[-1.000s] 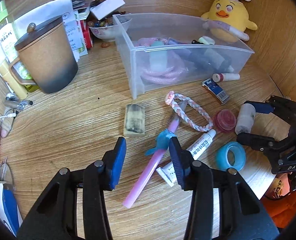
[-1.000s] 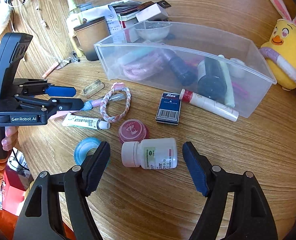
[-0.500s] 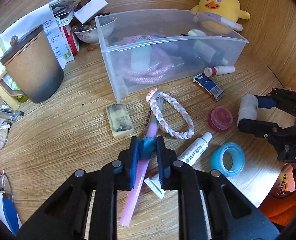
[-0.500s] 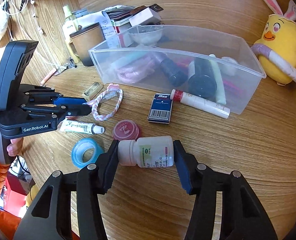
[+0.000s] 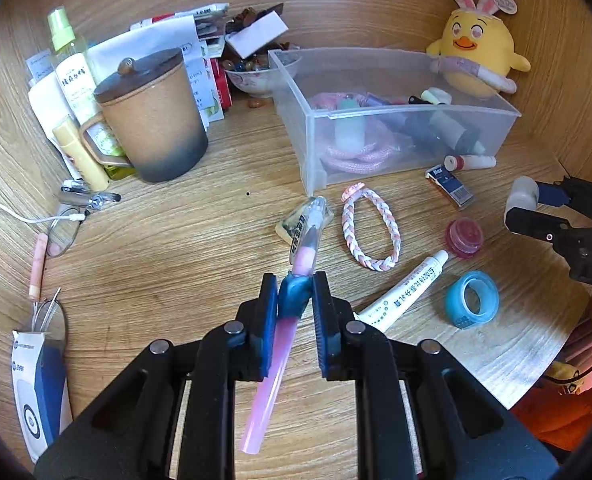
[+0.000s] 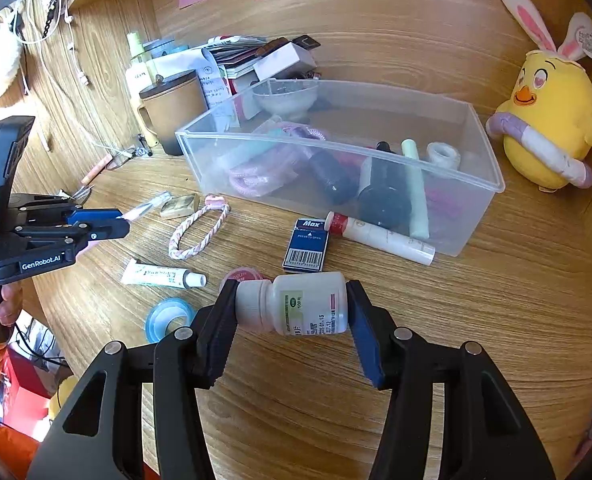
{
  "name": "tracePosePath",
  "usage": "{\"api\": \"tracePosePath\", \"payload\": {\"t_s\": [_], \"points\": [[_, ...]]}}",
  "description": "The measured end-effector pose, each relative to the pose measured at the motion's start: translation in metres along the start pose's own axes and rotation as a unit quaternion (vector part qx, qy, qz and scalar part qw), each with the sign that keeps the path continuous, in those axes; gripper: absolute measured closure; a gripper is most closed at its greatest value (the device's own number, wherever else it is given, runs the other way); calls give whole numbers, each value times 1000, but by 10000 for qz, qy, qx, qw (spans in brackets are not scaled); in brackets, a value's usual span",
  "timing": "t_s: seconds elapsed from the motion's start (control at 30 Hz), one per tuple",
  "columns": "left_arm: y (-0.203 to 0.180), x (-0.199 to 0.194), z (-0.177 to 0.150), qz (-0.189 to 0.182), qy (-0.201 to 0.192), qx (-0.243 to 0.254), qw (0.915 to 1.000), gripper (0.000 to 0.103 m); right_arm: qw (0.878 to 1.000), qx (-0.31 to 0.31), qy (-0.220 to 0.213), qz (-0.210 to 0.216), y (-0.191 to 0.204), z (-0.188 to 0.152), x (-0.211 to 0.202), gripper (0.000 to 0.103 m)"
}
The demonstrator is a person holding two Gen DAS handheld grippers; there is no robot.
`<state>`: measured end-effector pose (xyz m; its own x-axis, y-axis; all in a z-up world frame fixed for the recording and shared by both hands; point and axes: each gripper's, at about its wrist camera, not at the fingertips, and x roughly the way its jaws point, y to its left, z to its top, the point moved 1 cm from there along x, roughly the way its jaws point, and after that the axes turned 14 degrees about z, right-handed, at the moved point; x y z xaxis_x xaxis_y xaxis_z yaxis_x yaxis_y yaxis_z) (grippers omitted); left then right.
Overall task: Organize objects
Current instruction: 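Carry the pill bottle into the box with the right tool while the left drops the toothbrush in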
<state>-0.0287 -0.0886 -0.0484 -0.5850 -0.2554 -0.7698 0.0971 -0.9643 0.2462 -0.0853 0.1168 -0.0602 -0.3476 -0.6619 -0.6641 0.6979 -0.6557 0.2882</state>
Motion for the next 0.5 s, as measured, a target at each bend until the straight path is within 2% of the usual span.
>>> {"api": "tracePosePath", "payload": {"t_s": [0.1,0.5], "points": [[3,-11,5,3,-196,-67,9998,86,10000,-16,-90,-29,-1,5,-5,54],[-8,-33,62,-343,-943,-380,9942,86,9975,-79,-654,-252,-13,43,-35,54]]}}
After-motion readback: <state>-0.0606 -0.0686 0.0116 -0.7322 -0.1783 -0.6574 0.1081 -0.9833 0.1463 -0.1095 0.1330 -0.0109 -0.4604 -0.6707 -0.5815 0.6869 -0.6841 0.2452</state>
